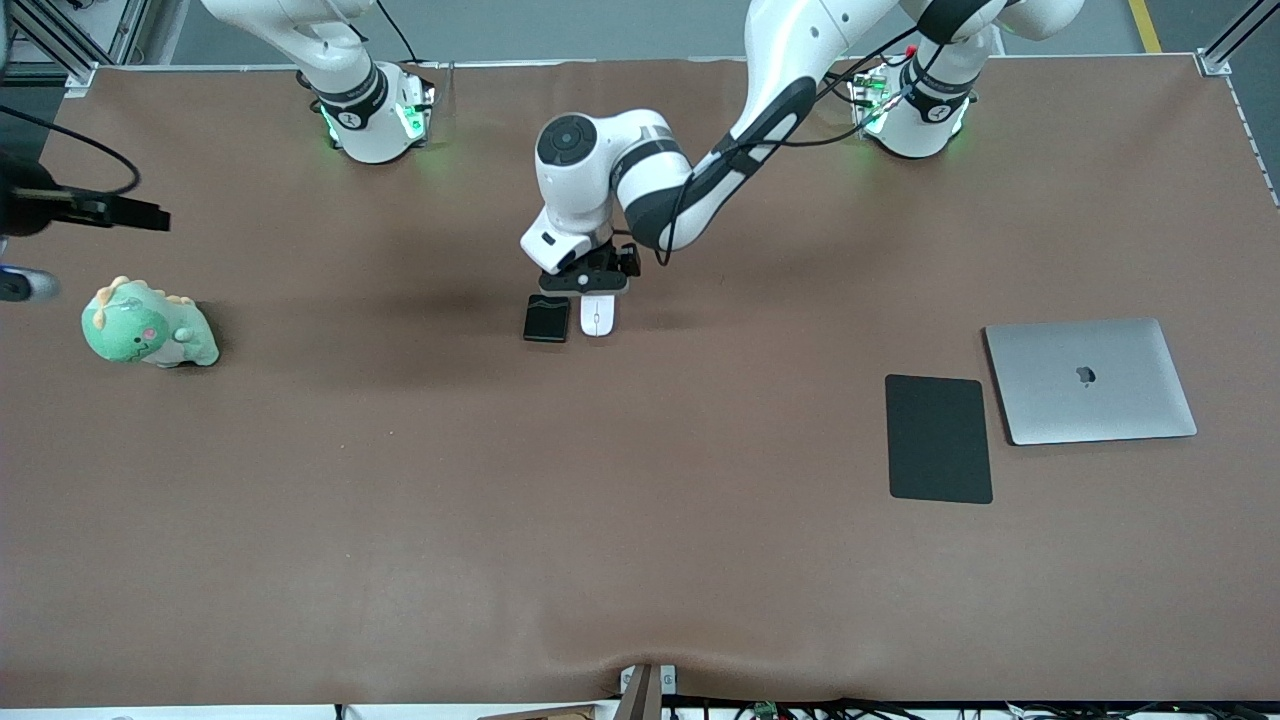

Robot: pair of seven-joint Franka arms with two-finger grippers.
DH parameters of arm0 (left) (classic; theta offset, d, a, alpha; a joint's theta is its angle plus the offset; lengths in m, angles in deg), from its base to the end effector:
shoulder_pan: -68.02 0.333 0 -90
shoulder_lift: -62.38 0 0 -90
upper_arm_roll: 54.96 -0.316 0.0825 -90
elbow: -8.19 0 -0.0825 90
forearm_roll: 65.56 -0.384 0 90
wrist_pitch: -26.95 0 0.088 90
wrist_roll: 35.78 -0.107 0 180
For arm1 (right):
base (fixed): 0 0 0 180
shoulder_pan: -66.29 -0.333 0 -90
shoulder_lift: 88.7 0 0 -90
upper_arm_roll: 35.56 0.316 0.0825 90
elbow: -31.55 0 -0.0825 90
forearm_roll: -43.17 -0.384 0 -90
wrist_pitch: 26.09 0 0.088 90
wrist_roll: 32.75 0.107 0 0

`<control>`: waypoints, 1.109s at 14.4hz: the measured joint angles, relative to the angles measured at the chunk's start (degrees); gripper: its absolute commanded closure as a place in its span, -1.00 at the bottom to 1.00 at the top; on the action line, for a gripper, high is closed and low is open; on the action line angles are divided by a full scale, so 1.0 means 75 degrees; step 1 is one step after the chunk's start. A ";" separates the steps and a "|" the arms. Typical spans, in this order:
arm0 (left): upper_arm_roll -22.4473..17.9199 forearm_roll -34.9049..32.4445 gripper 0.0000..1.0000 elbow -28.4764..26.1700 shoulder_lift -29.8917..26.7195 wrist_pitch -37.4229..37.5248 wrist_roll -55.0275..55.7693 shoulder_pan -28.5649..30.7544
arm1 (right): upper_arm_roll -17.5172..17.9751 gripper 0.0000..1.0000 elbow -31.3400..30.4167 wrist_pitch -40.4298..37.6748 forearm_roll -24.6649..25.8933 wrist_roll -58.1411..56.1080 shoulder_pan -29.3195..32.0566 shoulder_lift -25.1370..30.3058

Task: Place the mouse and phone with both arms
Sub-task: 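Lower the left gripper onto the mouse while the right gripper moves out, then close the left gripper on the mouse while the right gripper swings inward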

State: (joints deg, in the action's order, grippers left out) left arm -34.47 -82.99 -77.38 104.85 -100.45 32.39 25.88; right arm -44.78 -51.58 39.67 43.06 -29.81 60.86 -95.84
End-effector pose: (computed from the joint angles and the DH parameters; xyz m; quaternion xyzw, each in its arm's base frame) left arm 0.3775 -0.6109 0.2551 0.9998 0.0037 0.0122 0.0176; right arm 0.5400 -0.0298 0.5839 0.9756 -0.0587 -0.2115 0.0074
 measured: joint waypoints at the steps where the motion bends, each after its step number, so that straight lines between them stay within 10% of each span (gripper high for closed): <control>1: -0.0053 0.0000 -1.00 0.0007 0.0083 -0.0116 -0.0003 0.0008 | 0.0000 -1.00 0.0002 0.0008 0.0001 0.0000 -0.0045 -0.0099; 16: -0.0167 0.0001 -1.00 0.0045 0.0828 -0.0787 -0.0406 0.0013 | -0.0016 -1.00 0.0036 0.0915 -0.0139 -0.0003 -0.0103 -0.1111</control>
State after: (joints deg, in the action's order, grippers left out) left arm -35.73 -82.98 -77.04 111.06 -106.35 29.34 25.98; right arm -44.90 -51.31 46.53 42.02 -29.83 60.08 -104.17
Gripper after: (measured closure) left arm 0.000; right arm 0.000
